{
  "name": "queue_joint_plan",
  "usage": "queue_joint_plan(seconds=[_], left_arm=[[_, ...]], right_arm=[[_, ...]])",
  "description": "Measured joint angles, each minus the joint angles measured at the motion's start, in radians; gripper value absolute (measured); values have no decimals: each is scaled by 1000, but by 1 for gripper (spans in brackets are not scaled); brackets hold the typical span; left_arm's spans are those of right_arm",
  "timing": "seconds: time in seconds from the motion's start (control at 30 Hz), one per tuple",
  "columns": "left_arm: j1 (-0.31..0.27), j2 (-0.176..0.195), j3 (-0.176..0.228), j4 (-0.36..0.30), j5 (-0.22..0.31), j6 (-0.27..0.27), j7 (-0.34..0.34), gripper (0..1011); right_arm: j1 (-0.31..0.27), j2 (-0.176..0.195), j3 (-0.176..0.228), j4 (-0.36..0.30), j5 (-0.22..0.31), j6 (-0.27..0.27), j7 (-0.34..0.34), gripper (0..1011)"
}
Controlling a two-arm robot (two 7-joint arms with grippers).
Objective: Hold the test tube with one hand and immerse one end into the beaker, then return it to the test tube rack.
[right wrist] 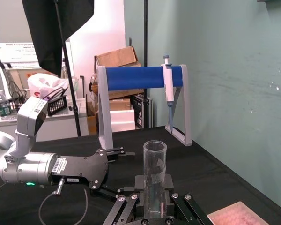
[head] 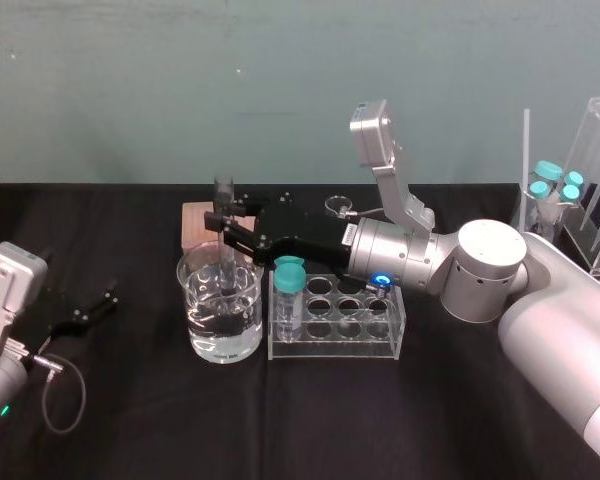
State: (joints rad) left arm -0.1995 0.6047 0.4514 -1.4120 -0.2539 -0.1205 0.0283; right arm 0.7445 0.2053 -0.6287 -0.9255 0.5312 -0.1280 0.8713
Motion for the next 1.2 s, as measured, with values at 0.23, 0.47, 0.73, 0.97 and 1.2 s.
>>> queue_joint_plan(seconds=[0.23,0.47,0.73,0.97,1.2], left_arm=[[0,0,0,0,0,0,0,1000],[0,0,0,0,0,0,0,1000],[0,0,0,0,0,0,0,1000],[0,0,0,0,0,0,0,1000],[0,0,0,0,0,0,0,1000]], right_arm=[[-3,2,0,-6,1,0,1,241],[-6,7,-2,-14,1,2,0,242],[-10,10,-3,-21,2,5,0,241],[-13,14,-4,-26,3,7,-1,242],[-14,15,-4,-29,6,8,-2,242]])
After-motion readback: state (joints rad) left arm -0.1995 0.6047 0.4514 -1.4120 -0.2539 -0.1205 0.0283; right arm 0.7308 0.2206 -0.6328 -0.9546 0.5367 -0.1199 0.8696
